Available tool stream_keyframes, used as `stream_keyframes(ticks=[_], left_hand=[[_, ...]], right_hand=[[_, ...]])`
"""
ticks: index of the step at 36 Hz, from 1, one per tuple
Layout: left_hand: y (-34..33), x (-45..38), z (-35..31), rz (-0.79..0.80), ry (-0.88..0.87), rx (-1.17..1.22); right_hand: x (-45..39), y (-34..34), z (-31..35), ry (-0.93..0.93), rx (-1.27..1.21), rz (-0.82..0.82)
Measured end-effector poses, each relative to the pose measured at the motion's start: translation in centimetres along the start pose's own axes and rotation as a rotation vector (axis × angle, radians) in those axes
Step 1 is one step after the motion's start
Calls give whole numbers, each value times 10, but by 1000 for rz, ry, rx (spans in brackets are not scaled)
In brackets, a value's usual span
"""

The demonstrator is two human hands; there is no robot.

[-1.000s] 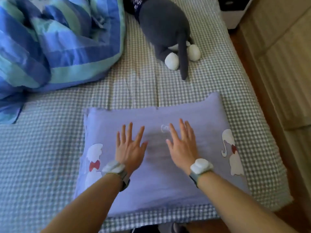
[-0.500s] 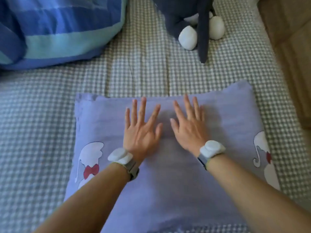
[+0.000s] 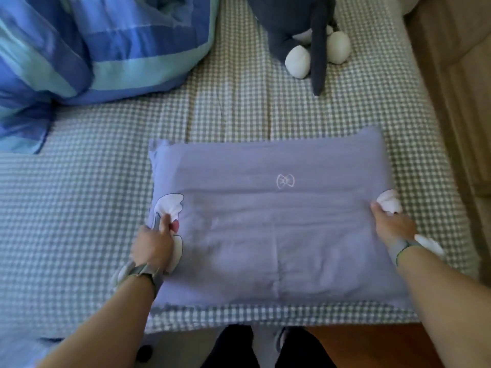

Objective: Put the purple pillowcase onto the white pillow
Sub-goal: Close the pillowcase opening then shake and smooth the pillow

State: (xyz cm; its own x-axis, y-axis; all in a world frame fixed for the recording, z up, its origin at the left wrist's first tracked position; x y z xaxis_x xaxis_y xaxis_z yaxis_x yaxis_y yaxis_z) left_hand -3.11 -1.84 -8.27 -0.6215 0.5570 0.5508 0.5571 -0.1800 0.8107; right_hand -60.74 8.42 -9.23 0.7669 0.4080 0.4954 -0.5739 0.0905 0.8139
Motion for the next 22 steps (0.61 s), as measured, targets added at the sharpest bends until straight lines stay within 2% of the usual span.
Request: stream_keyframes(ticks=[3, 5, 8, 10, 11, 13, 16, 18, 20, 22], left_hand=[[37, 22, -42, -218, -133, 177], [49, 21, -55, -250, -162, 155], [47, -3, -55, -155, -96, -93], [31, -5, -59, -174, -66, -337], [19, 4, -72, -217, -128, -366], [-14, 38, -109, -270, -390, -290], [-75, 113, -164, -244, -777, -286], [-124, 142, -180, -236, -952, -355], [-164, 126, -158, -175, -955, -462], [-162, 92, -121, -213, -904, -507]], right_hand=[[2, 52, 49, 178, -52, -237], [-7, 79, 68, 227, -61, -341], [-26, 82, 67, 124, 48, -260], [-32, 72, 61, 124, 218, -182], [-31, 64, 66, 181, 317, -168], [-14, 38, 91, 367, 424, -165], [44, -25, 145, 874, 406, -181], [62, -67, 156, 1112, 428, -170], [39, -94, 127, 1107, 552, -160], [5, -83, 79, 995, 644, -228]])
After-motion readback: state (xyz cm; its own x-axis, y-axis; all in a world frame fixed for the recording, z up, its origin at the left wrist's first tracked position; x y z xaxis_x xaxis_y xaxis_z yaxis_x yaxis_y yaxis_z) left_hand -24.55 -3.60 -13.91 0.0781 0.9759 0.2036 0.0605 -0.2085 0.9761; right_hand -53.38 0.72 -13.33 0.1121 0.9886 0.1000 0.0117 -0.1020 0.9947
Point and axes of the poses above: each hand's wrist, its own x-axis away from the middle knuckle, its own y-axis out of the back of the hand, z = x × y, the point moved 7 cm from there along -x, towards the middle knuckle, and after that the axes turned 8 degrees about y, right-handed, at the moved point
